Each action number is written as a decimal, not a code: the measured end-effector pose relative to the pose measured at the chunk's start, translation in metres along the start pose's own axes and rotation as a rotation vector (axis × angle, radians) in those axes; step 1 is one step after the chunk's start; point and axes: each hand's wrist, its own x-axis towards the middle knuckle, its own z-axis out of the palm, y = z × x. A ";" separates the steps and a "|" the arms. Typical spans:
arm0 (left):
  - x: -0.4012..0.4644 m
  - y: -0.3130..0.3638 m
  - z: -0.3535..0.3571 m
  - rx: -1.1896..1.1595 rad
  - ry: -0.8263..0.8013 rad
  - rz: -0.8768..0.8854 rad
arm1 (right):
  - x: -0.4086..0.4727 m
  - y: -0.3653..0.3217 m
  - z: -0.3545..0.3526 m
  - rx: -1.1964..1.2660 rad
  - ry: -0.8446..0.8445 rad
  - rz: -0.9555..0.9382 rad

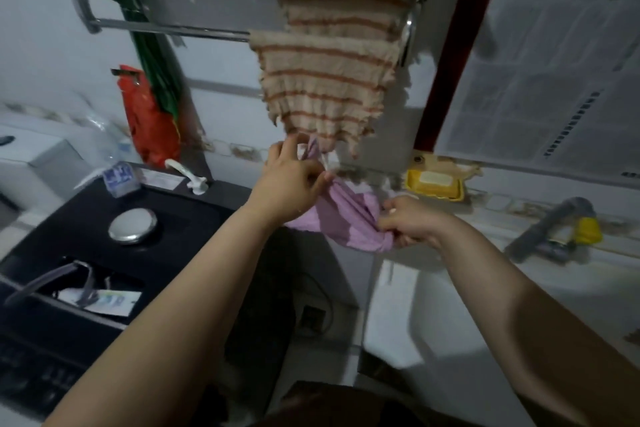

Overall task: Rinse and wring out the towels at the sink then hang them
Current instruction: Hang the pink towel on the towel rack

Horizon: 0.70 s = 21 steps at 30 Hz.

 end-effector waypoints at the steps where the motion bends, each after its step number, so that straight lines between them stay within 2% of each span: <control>1: 0.000 -0.012 -0.005 0.009 0.049 -0.017 | 0.003 -0.010 0.007 -0.108 0.039 0.019; 4: 0.001 -0.045 -0.022 0.060 0.207 -0.148 | 0.006 -0.035 0.024 -0.225 0.131 0.069; 6: 0.005 -0.068 -0.033 0.127 0.246 -0.207 | 0.007 -0.052 0.035 -0.105 0.166 -0.023; 7: 0.007 -0.079 -0.039 0.085 0.238 -0.212 | 0.005 -0.063 0.042 0.027 0.176 -0.109; 8: 0.010 -0.089 -0.046 -0.062 0.217 -0.217 | 0.001 -0.075 0.048 0.155 0.173 -0.208; 9: 0.011 -0.096 -0.054 -0.307 0.194 -0.230 | -0.004 -0.087 0.054 0.241 0.174 -0.311; 11: 0.011 -0.105 -0.071 -0.761 0.179 -0.261 | -0.014 -0.115 0.065 0.263 0.197 -0.513; 12: 0.010 -0.108 -0.080 -0.872 0.195 -0.261 | -0.018 -0.128 0.072 0.246 0.215 -0.599; 17: 0.017 -0.119 -0.120 -1.124 0.241 -0.237 | -0.031 -0.203 0.093 0.253 0.257 -0.889; 19: 0.026 -0.126 -0.133 -1.154 0.237 -0.236 | -0.020 -0.240 0.089 0.176 0.320 -0.986; 21: 0.036 -0.132 -0.148 -1.128 0.269 -0.291 | 0.002 -0.276 0.081 0.017 0.395 -0.988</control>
